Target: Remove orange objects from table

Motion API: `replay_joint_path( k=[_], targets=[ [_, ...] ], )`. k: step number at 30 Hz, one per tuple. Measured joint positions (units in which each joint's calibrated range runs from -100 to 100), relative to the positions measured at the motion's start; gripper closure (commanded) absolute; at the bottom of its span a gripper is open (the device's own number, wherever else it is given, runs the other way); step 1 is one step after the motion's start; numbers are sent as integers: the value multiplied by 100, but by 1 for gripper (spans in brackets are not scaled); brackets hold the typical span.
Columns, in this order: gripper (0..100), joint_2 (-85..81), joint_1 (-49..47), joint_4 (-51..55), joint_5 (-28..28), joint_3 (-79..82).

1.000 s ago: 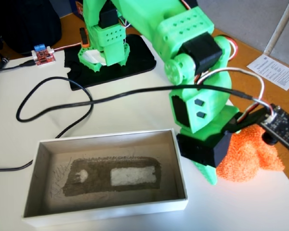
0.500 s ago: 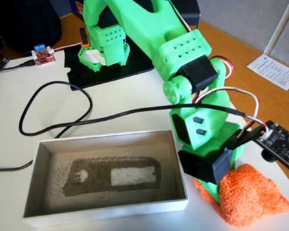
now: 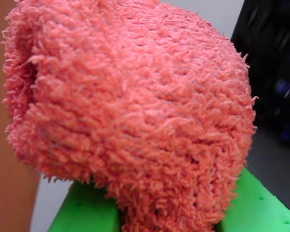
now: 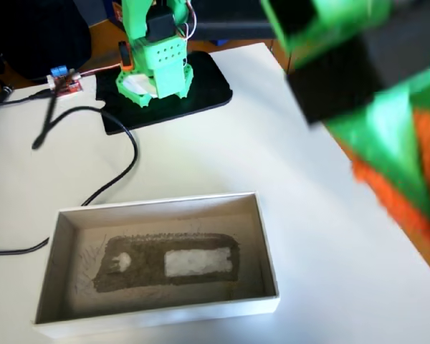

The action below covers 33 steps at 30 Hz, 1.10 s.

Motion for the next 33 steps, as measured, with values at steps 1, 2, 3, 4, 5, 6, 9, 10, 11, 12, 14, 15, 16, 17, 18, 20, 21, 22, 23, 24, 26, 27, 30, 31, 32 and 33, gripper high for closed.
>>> replay_joint_path(
  k=[1,2,3,4,5,6,9,10,11,12,14,15,16,17,18,20,21,22,23,24,26,27,30,31,32,33],
  targets=[
    [100,-232,115,268,0,-94],
    [100,-473,246,527,20,-112],
    [100,-705,402,775,44,-94],
    [100,-920,590,974,73,-9],
    [100,-1143,787,1123,112,150],
    [100,-1357,1017,1192,147,365],
    [100,-1804,1747,1252,220,1265],
    [100,-1875,1984,1202,249,1639],
    [100,-1920,2230,1103,264,2033],
    [100,-1929,2452,994,283,2417],
    [100,-1920,2788,735,342,3119],
    [100,-1920,2886,616,371,3400],
    [100,-1920,2927,527,391,3625],
    [100,-1955,2936,437,410,3869],
    [100,-2000,2936,308,435,4122],
    [100,-2116,2944,-40,527,4740],
    [100,-2170,2952,-238,567,5059],
    [100,-2214,2960,-417,601,5293],
    [100,-2250,2960,-517,630,5461],
    [100,-2295,2960,-576,650,5574],
    [100,-2473,2960,-646,703,5780],
    [100,-2598,2960,-676,737,5902],
    [100,-3027,2903,-884,825,6407],
    [100,-3170,2854,-1013,845,6604],
    [100,-3295,2788,-1143,850,6792],
    [100,-3384,2731,-1222,850,6923]
  ],
)
